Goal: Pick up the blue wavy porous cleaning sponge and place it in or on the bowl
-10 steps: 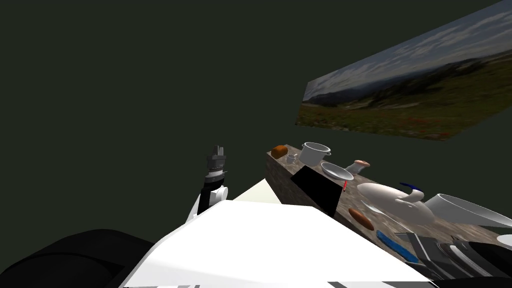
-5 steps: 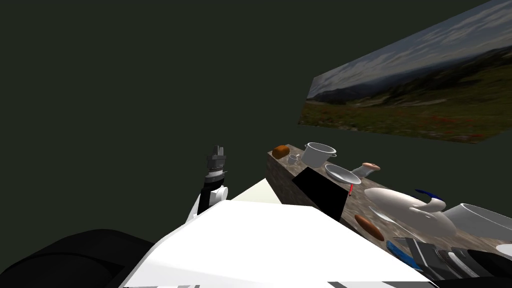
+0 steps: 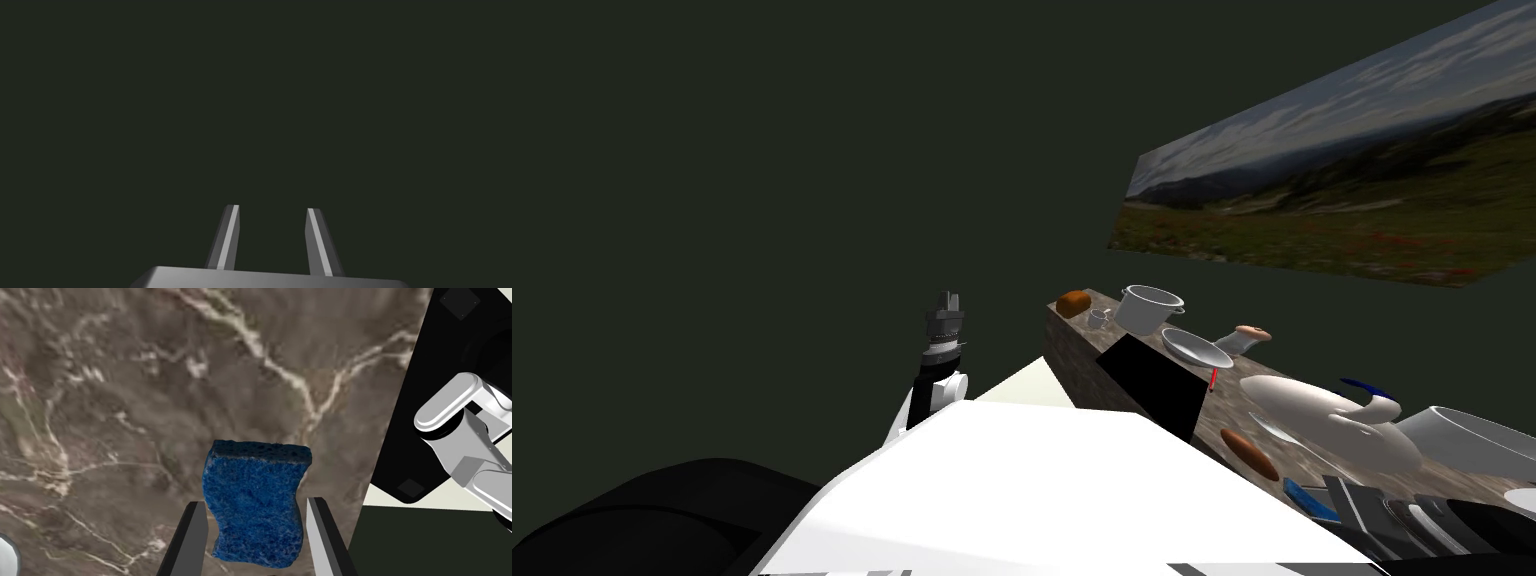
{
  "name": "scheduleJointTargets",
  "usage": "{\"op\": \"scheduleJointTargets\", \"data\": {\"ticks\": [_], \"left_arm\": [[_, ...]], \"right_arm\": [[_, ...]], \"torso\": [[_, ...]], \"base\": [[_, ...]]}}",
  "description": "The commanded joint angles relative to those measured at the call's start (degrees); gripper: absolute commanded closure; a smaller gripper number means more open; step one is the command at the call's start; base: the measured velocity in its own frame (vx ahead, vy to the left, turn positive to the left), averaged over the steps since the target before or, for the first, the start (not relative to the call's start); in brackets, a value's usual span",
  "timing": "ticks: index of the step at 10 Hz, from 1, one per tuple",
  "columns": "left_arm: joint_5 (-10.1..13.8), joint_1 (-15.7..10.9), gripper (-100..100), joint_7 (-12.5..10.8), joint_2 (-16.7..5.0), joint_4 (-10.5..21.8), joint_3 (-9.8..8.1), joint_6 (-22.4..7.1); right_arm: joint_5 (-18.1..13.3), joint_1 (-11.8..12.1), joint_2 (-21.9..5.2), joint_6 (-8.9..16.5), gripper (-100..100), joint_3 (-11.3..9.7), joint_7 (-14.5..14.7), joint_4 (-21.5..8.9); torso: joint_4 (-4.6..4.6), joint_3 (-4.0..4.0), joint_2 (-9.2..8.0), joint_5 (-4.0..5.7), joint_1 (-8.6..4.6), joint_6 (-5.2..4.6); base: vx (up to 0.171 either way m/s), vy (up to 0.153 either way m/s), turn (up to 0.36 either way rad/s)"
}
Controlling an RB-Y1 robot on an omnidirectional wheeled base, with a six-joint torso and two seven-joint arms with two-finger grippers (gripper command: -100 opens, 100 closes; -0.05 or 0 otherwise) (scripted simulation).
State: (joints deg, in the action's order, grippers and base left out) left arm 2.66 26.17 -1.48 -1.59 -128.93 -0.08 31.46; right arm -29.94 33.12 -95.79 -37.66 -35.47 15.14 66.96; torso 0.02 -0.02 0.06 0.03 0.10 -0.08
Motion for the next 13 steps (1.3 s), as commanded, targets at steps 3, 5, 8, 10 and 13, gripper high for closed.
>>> {"op": "scheduleJointTargets", "data": {"ticks": [3,5,8,10,13], "left_arm": [[0.0,0.0,0,0.0,0.0,0.0,0.00,0.0],[0.0,0.0,0,0.0,0.0,0.0,0.00,0.0],[0.0,0.0,0,0.0,0.0,0.0,0.01,0.0],[0.0,0.0,0,0.0,0.0,0.0,0.00,0.0],[0.0,0.0,0,0.0,0.0,0.0,0.00,0.0]], "right_arm": [[1.2,0.2,-3.4,-2.0,100,0.5,-0.1,0.4],[1.4,0.7,-2.7,-1.7,0,0.7,0.6,0.0],[3.3,-0.2,-5.7,-1.9,100,0.5,-1.0,-1.2],[5.3,-1.2,-9.5,-2.1,100,0.4,-3.0,-2.6],[6.5,-1.8,-11.7,-2.4,100,0.4,-4.3,-3.3]], "torso": [[0.00,0.01,-0.03,-0.07,0.07,-0.07],[0.01,0.02,-0.04,-0.02,0.09,-0.02],[0.07,0.15,-0.25,-0.12,0.24,-0.02],[0.10,0.16,-0.23,-0.15,0.21,-0.01],[0.11,0.12,-0.14,-0.20,0.07,0.02]], "base": [[-0.003,0.014,-0.073],[-0.002,0.006,-0.010],[-0.062,0.039,0.008],[-0.053,0.014,0.036],[-0.029,-0.019,0.049]]}}
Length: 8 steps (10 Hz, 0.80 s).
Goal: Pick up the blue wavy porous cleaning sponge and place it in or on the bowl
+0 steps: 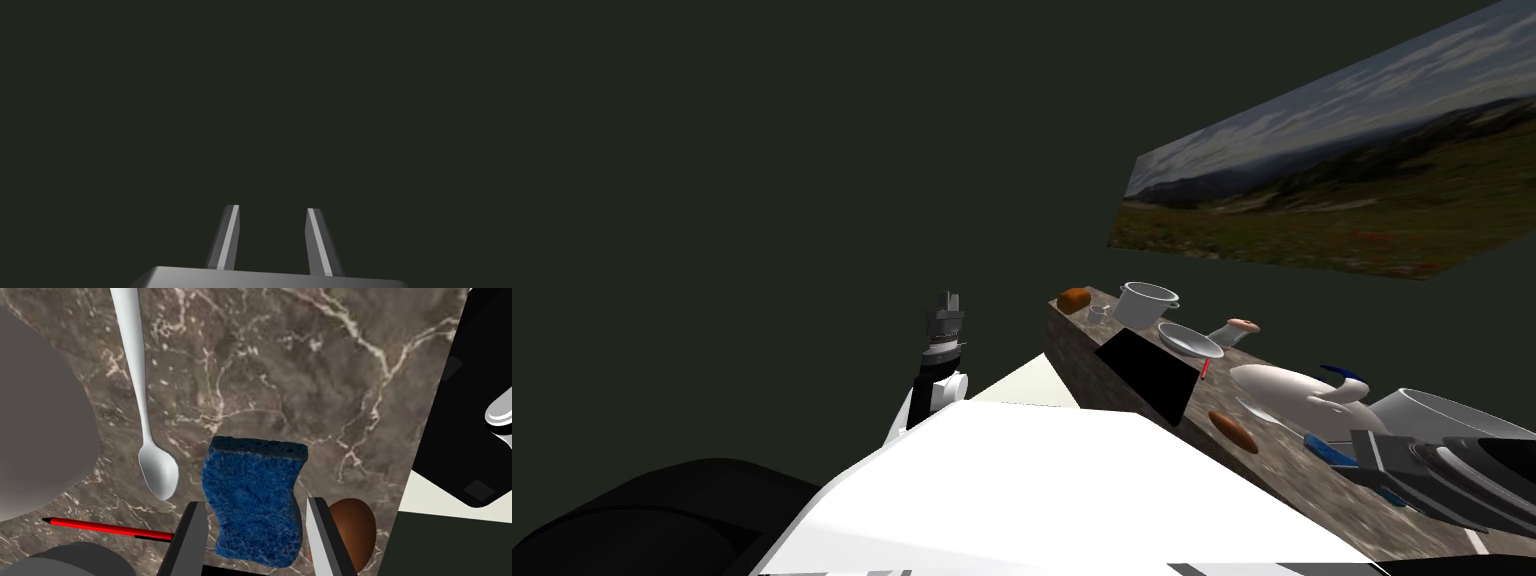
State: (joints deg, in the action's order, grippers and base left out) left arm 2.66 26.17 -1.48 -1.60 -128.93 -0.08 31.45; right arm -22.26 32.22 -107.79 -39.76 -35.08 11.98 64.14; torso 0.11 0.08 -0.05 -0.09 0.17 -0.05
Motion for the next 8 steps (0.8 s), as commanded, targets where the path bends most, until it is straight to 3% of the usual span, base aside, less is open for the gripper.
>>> {"op": "scheduleJointTargets", "data": {"ticks": [1,6,7,8], "left_arm": [[0.0,0.0,0,0.0,0.0,0.0,0.00,0.0],[0.0,0.0,0,0.0,0.0,0.0,0.00,0.0],[0.0,0.0,0,0.0,0.0,0.0,0.00,0.0],[0.0,0.0,0,0.0,0.0,0.0,0.00,0.0]], "right_arm": [[-0.6,-1.1,-0.9,-0.5,100,0.1,-1.9,-0.9],[1.8,-1.9,-5.6,-1.5,100,0.3,-5.3,-2.2],[0.9,-1.9,-5.6,-1.5,100,0.3,-5.3,-2.2],[1.8,-1.9,-5.6,-1.5,100,0.3,-5.3,-2.2]], "torso": [[0.00,0.00,0.00,0.00,0.00,0.00],[-0.02,-0.05,0.07,-0.01,0.01,0.06],[-0.02,-0.06,0.10,-0.01,-0.04,0.09],[-0.04,-0.06,0.09,0.02,-0.03,-0.02]], "base": [[-0.015,-0.014,0.061],[-0.015,-0.020,0.081],[-0.008,-0.034,0.063],[0.002,-0.013,-0.016]]}}
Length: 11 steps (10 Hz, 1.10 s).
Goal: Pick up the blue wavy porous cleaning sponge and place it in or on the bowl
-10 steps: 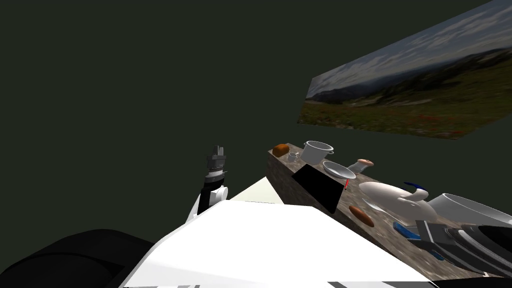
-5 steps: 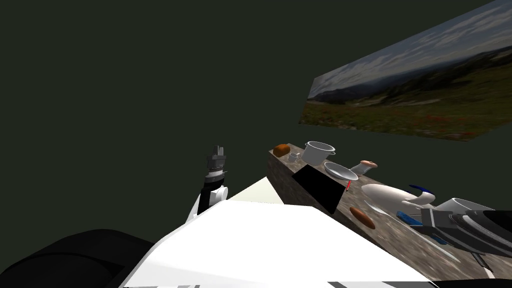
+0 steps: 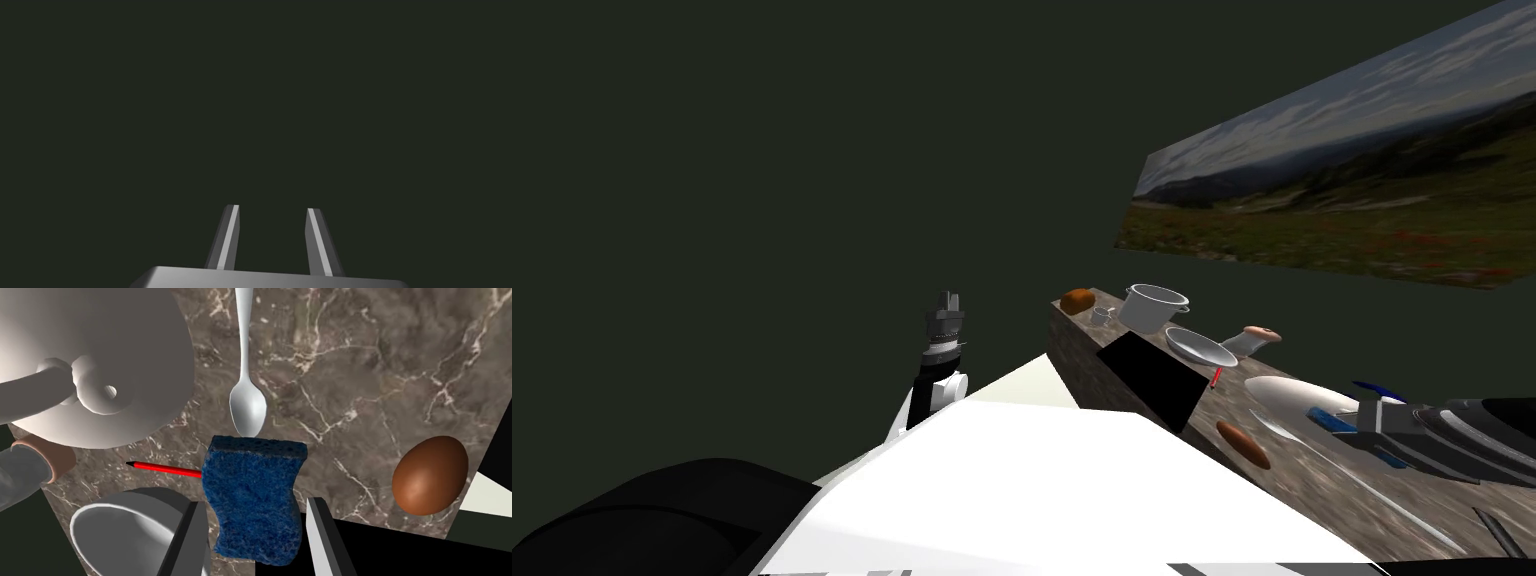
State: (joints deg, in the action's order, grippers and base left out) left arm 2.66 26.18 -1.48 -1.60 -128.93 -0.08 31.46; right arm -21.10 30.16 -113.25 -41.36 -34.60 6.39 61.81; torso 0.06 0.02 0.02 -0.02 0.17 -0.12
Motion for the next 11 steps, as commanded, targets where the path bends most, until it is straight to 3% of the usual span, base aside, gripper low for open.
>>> {"op": "scheduleJointTargets", "data": {"ticks": [1,6,11], "left_arm": [[0.0,0.0,0,0.0,0.0,0.0,0.00,0.0],[0.0,0.0,0,0.0,0.0,0.0,0.00,0.0],[0.0,0.0,0,0.0,0.0,0.0,-0.01,0.0]], "right_arm": [[1.9,0.0,-2.3,-0.7,100,-0.1,-1.7,-0.3],[4.9,0.5,-6.3,-3.7,100,0.1,-7.8,-0.3],[6.5,2.2,-7.1,-6.8,100,0.4,-12.8,1.0]], "torso": [[0.00,0.00,0.00,0.00,0.00,0.00],[-0.05,-0.13,0.21,0.07,-0.32,0.16],[-0.11,-0.20,0.29,0.26,-0.60,0.11]], "base": [[-0.005,-0.021,0.152],[0.005,-0.097,0.208],[0.014,-0.141,0.211]]}}
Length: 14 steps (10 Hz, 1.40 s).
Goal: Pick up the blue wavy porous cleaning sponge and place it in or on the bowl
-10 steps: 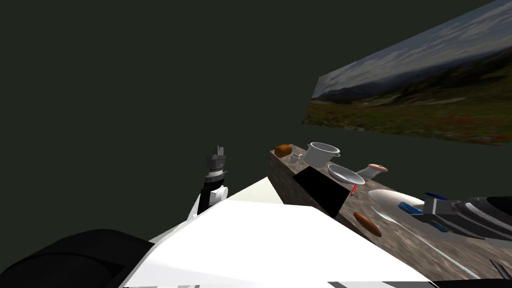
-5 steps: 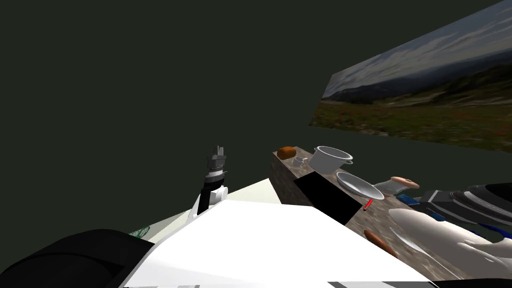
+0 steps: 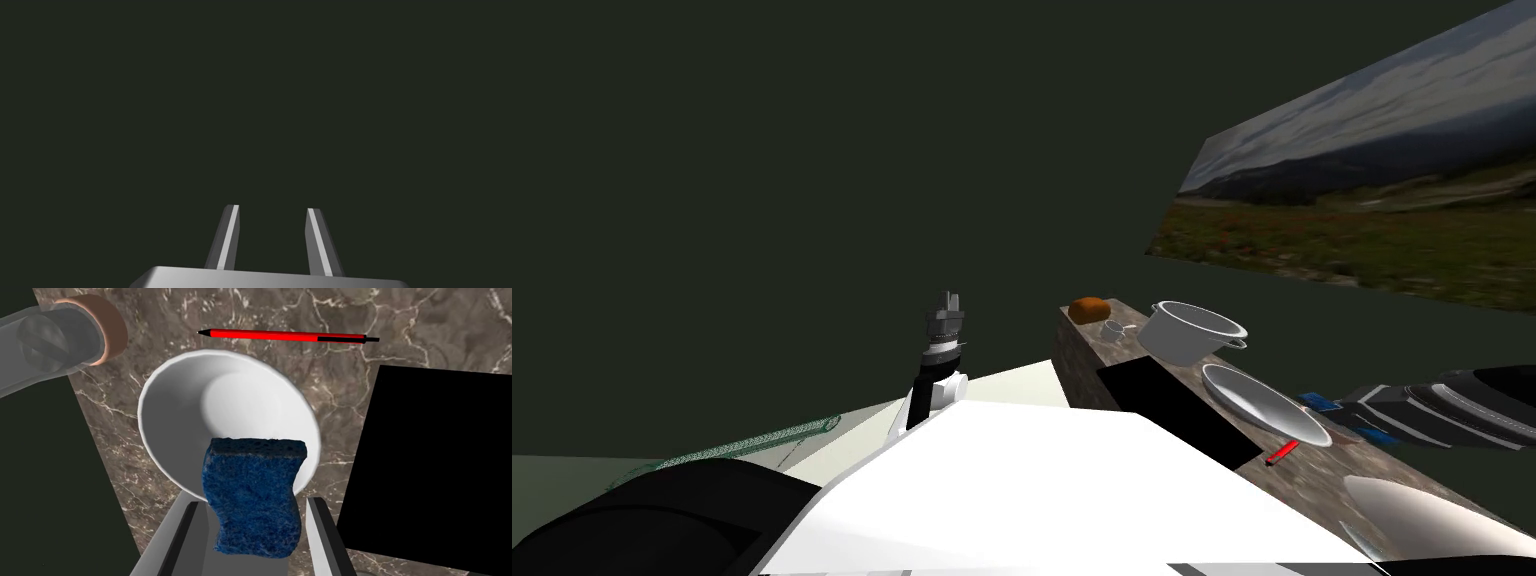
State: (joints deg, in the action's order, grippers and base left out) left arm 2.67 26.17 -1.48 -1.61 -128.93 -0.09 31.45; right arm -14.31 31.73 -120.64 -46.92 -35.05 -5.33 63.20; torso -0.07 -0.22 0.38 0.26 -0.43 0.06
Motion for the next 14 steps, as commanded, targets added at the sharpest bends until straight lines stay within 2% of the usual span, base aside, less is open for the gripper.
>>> {"op": "scheduleJointTargets", "data": {"ticks": [1,6,7,8,12,13,14], "left_arm": [[0.0,0.0,0,0.0,0.0,0.0,0.00,0.0],[0.0,0.0,0,0.0,0.0,0.0,0.00,0.0],[0.0,0.0,0,0.0,0.0,0.0,0.00,0.0],[0.0,0.0,0,0.0,0.0,0.0,0.00,0.0],[0.0,0.0,0,0.0,0.0,0.0,0.00,0.0],[0.0,0.0,0,0.0,0.0,0.0,0.00,0.0],[0.0,0.0,0,0.0,0.0,0.0,0.00,0.0]], "right_arm": [[-0.2,1.0,0.4,-1.7,100,0.9,-1.7,-0.1],[-0.2,3.4,1.4,-5.0,100,1.3,-5.5,2.1],[0.0,3.0,1.3,-4.6,100,1.0,-4.7,1.5],[0.0,3.0,1.3,-4.9,-100,1.1,-4.9,1.5],[0.0,3.0,1.3,-4.9,-100,1.1,-4.9,1.5],[0.0,3.0,1.3,-4.9,0,1.1,-4.9,1.5],[-2.8,0.2,3.3,-7.7,-100,1.6,-3.7,-1.4]], "torso": [[0.00,0.00,0.00,0.00,0.00,0.00],[0.01,0.04,-0.08,0.06,-0.04,-0.12],[0.01,0.05,-0.10,0.03,0.01,-0.10],[0.02,0.06,-0.10,-0.03,0.22,-0.19],[0.02,0.07,-0.11,-0.12,0.51,-0.19],[0.02,0.07,-0.11,-0.12,0.52,-0.19],[0.02,0.07,-0.11,-0.12,0.52,-0.19]], "base": [[0.004,-0.164,0.281],[-0.017,-0.149,0.196],[-0.011,-0.056,0.060],[0.000,-0.011,-0.005],[0.000,0.000,0.000],[0.000,0.000,0.000],[0.068,0.013,-0.140]]}}
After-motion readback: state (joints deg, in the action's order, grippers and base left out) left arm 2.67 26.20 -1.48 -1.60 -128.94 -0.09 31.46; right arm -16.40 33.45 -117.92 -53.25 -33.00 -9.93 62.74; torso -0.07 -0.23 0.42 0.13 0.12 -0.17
